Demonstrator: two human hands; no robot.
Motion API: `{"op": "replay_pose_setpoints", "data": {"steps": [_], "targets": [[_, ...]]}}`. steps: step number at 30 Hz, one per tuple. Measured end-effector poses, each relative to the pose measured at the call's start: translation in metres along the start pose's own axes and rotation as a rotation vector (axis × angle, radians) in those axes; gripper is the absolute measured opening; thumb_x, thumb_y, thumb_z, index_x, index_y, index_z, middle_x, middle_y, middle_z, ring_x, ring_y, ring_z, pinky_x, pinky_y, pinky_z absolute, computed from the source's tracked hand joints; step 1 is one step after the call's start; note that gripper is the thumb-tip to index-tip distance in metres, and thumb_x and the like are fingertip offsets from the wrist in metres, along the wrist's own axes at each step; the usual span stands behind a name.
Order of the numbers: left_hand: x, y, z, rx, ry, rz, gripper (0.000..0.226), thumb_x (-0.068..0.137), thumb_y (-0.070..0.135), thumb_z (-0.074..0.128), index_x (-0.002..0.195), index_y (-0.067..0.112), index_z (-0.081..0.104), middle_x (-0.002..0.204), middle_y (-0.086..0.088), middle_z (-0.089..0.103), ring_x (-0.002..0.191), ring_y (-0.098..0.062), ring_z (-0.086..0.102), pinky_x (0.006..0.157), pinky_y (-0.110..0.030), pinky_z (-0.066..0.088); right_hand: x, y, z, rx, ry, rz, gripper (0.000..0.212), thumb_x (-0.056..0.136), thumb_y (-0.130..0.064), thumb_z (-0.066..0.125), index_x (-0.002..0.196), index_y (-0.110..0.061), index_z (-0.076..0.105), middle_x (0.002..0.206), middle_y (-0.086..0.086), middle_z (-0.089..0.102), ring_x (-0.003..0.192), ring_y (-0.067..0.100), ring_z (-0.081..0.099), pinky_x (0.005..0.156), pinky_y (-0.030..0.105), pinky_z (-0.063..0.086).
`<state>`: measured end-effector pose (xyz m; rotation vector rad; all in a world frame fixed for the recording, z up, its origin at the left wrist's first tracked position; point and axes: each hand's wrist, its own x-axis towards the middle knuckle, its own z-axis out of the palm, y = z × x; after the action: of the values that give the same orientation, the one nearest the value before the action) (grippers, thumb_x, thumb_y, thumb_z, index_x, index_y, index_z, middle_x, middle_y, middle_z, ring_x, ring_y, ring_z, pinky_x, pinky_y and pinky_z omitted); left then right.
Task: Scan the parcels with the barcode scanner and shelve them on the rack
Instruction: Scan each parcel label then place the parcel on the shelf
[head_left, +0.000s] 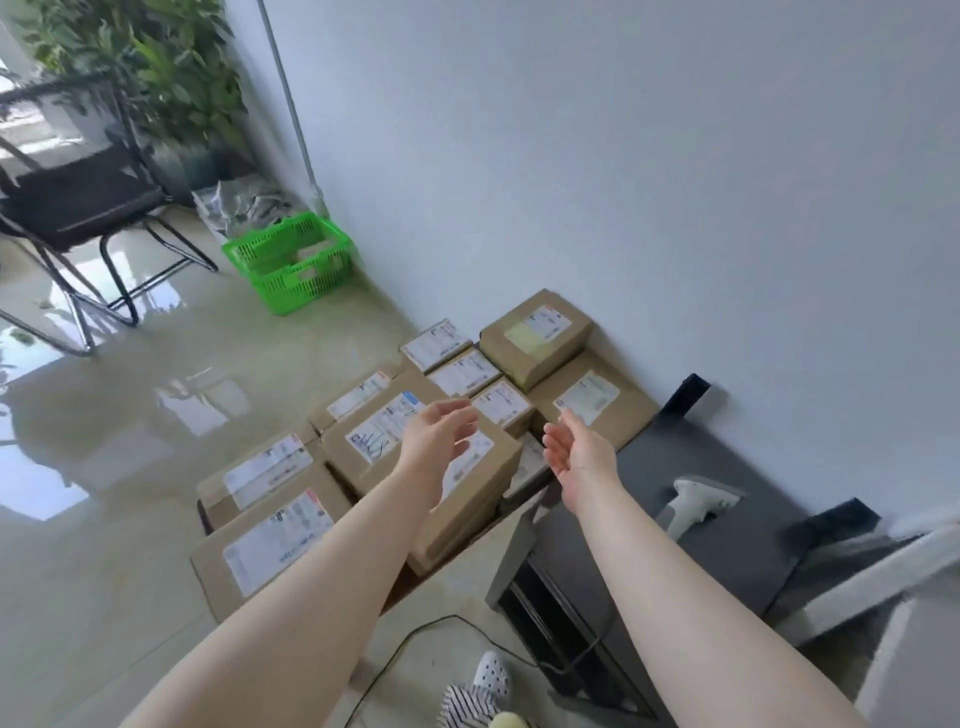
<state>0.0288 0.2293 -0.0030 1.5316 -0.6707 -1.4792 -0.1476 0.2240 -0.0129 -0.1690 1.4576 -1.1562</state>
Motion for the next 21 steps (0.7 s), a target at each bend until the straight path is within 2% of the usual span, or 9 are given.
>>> {"op": "replay_pose_setpoints", "data": {"steps": [4,9,12,17,18,21], "targets": [[0.056,0.021,0.014,0.136,-0.026,0.041,0.022,0.097,0.020,0.065,0.119,0.014,0.065,0.111,-0.008,0.070,0.103,-0.018,0.066,0.091,-0.030,0.054,0.045,-0.020,0.021,-0.034,0.014,0.015,0.033,0.091,-0.033,0.072,0.116,-0.011,0.064,0.084,0.002,0.069,0.070,0.011,0.063,0.077,0.025,0.056],[0.111,0.035,0.034,0.279,-0.067,0.047,0.033,0.095,0.025,0.068,0.125,0.016,0.060,0.112,0.000,0.067,0.106,-0.016,0.064,0.095,-0.033,0.053,0.091,-0.033,0.039,-0.099,0.033,0.032,0.024,0.091,-0.035,0.071,0.096,-0.013,0.063,0.087,0.004,0.064,0.073,0.014,0.058,0.074,0.027,0.053],[0.153,0.042,0.044,0.344,-0.070,0.032,0.044,0.092,0.030,0.072,0.132,0.019,0.056,0.123,0.000,0.062,0.112,-0.017,0.061,0.099,-0.037,0.052,0.116,-0.039,0.051,-0.120,0.072,0.031,0.021,0.091,-0.034,0.071,0.094,-0.015,0.063,0.088,0.005,0.060,0.075,0.015,0.056,0.069,0.025,0.052],[0.220,0.044,0.061,0.486,-0.111,0.055,0.062,0.093,0.033,0.071,0.146,0.018,0.043,0.146,0.001,0.047,0.122,-0.014,0.051,0.109,-0.043,0.045,0.165,-0.039,0.071,-0.189,0.110,0.067,0.040,0.095,-0.035,0.067,0.115,-0.002,0.056,0.085,0.005,0.053,0.083,0.019,0.052,0.086,0.033,0.052],[0.232,0.043,0.064,0.510,-0.123,0.060,0.066,0.093,0.033,0.071,0.149,0.017,0.040,0.150,0.000,0.044,0.124,-0.014,0.050,0.109,-0.043,0.044,0.174,-0.039,0.076,-0.197,0.106,0.074,0.045,0.095,-0.035,0.066,0.122,-0.001,0.056,0.089,0.005,0.054,0.085,0.019,0.052,0.089,0.034,0.052],[0.268,0.037,0.068,0.580,-0.122,0.041,0.074,0.090,0.039,0.073,0.151,0.018,0.037,0.151,-0.005,0.045,0.127,-0.021,0.052,0.107,-0.046,0.046,0.201,-0.032,0.088,-0.232,0.091,0.092,0.065,0.095,-0.039,0.065,0.145,-0.002,0.046,0.118,0.005,0.060,0.103,0.020,0.056,0.105,0.039,0.048]]}}
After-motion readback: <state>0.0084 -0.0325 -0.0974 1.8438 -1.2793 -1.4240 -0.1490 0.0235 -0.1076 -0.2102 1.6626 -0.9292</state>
